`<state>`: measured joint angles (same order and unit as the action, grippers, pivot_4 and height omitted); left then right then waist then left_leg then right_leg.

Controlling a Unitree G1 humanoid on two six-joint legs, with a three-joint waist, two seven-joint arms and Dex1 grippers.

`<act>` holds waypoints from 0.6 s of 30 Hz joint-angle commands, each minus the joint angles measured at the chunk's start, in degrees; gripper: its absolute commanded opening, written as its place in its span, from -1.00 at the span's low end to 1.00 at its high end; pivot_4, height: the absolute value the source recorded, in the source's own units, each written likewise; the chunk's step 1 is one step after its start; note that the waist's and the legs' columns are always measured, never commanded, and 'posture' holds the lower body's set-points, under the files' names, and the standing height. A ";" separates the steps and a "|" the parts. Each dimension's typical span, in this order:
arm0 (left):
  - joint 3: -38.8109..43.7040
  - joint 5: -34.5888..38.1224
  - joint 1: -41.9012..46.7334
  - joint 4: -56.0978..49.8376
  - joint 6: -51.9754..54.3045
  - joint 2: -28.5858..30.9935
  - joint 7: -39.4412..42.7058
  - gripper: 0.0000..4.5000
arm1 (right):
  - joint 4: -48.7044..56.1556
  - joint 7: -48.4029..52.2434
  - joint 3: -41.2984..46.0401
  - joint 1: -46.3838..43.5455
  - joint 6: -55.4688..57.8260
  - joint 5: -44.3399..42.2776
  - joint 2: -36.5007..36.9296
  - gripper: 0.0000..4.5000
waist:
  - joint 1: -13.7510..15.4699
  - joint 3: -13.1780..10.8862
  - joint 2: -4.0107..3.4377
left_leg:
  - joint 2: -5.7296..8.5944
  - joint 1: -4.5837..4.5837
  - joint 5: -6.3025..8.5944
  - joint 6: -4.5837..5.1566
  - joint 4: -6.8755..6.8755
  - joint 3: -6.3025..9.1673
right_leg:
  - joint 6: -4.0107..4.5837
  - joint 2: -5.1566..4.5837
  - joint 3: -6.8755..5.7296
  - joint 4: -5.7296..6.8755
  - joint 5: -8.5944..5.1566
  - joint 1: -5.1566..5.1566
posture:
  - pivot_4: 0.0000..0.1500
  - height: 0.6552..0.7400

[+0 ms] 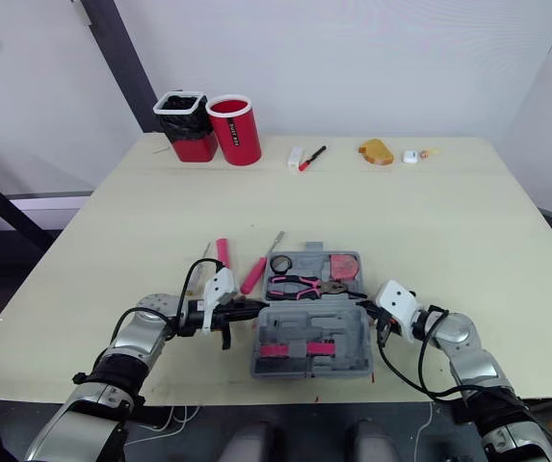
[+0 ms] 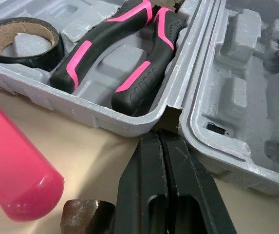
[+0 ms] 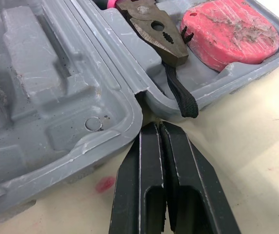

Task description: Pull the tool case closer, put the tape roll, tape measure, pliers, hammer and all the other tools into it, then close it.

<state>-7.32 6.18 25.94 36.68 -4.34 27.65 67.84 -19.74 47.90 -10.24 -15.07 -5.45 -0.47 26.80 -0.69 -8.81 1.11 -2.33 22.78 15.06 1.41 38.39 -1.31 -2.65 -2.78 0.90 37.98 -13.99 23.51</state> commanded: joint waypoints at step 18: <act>9.31 10.17 -11.84 -18.55 3.97 3.83 -1.99 -1.00 | 11.04 -0.85 10.41 9.99 -0.40 -9.66 4.31 -0.95 | -0.06 0.00 0.00 | -0.02 0.01 0.00 0.00 -0.03 0.03 | 0.00 -0.02 0.02 -0.02 0.00 0.01 | 1.00 0.93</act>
<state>-1.15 12.95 15.82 23.78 -0.96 30.64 66.42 -12.64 47.13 -3.25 -6.47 -5.54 -6.49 30.93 -0.75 -8.81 1.11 -2.35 22.78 15.06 1.41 38.36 -1.27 -2.64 -2.81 0.91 37.96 -14.00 23.52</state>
